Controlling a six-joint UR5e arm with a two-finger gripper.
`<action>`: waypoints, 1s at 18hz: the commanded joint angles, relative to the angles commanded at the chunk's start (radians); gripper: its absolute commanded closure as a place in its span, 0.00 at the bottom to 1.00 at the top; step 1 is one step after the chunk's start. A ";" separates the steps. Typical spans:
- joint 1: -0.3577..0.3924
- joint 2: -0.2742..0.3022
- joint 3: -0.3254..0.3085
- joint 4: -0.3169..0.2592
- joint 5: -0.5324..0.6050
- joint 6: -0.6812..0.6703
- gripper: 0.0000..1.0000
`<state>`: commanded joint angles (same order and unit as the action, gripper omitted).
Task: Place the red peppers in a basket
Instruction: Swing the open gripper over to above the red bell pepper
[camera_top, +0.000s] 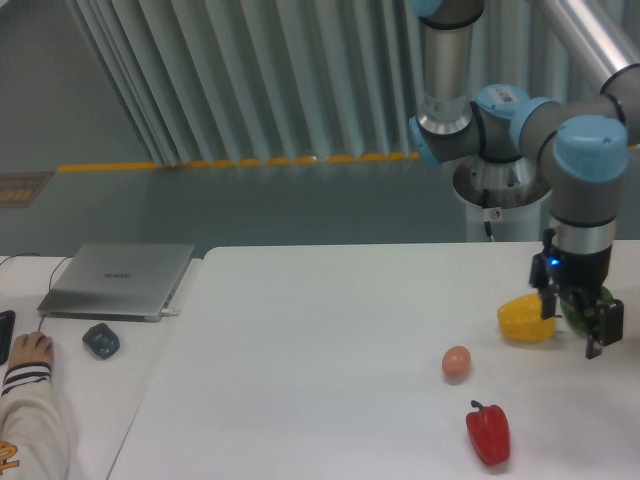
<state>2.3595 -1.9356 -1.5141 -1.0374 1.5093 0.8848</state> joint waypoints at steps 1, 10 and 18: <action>-0.014 -0.014 0.003 0.028 0.014 -0.038 0.00; -0.057 -0.059 0.008 0.048 0.069 -0.257 0.00; -0.138 -0.097 0.009 0.048 0.071 -0.356 0.00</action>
<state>2.2213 -2.0324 -1.5048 -0.9894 1.5800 0.5292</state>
